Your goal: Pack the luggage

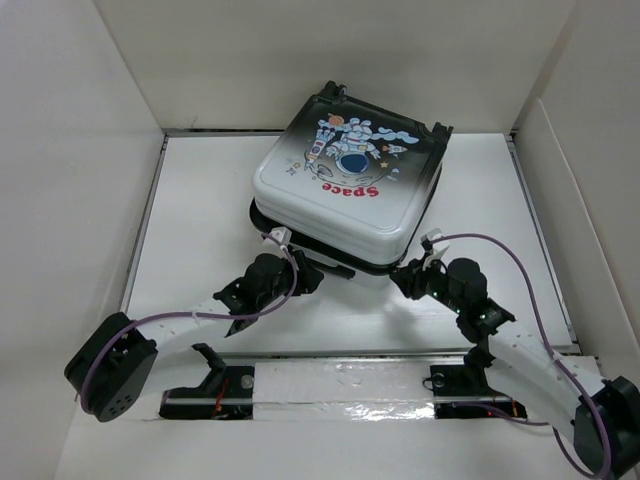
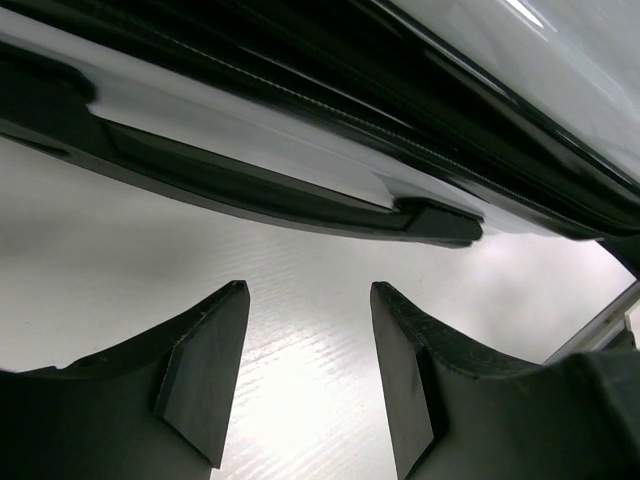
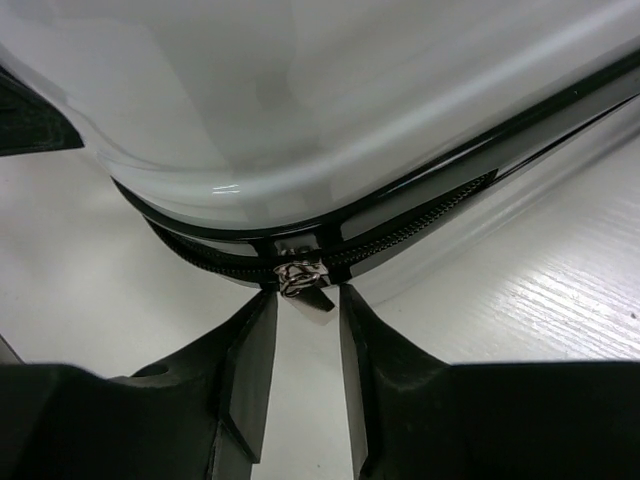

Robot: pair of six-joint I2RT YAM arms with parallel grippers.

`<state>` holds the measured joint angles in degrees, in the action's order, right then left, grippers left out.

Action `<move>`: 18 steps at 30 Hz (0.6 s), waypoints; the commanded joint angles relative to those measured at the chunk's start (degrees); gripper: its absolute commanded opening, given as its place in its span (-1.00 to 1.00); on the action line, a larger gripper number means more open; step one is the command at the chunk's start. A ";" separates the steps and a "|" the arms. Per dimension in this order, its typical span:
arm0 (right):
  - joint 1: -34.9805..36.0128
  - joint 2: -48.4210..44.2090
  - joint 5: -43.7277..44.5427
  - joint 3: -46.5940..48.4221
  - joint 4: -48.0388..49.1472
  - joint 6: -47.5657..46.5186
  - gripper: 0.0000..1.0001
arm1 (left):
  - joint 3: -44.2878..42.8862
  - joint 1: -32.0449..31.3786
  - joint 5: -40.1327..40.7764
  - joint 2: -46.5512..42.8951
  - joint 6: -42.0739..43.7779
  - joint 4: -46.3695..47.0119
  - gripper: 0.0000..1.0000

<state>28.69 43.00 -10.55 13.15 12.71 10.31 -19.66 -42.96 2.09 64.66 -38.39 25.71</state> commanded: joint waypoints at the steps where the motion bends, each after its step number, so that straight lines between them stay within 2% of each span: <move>1: 1.01 2.25 1.32 2.41 10.13 -0.29 -0.32 | -2.93 -0.99 0.02 0.37 -0.01 3.28 -0.02; 5: 2.24 1.04 4.47 1.71 11.64 0.59 -0.48 | -2.49 -0.99 -0.77 0.55 -0.37 4.08 -0.05; 8: 2.77 -1.68 6.24 1.18 10.93 0.68 -0.53 | -2.05 -0.99 -0.94 -0.15 -0.46 4.26 -0.07; 10: 2.78 -2.66 6.50 1.09 9.97 0.86 -0.46 | -1.79 -0.99 -0.94 -0.68 -0.46 4.34 -0.08; 13: 2.78 -3.19 5.81 1.44 9.53 1.12 -0.07 | -1.70 -0.99 -1.03 -0.68 -0.46 4.43 -0.08; 16: 2.78 -1.35 4.92 2.14 9.26 1.12 -0.07 | -1.78 -0.99 -1.56 -0.07 -0.63 4.78 -0.08; 18: 2.78 -0.47 4.83 2.06 10.49 1.38 -0.18 | -1.87 -0.99 -1.82 0.11 -0.72 5.13 -0.08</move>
<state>31.03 41.98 -6.00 12.75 14.31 10.85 -19.94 -43.83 1.39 65.14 -38.83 27.73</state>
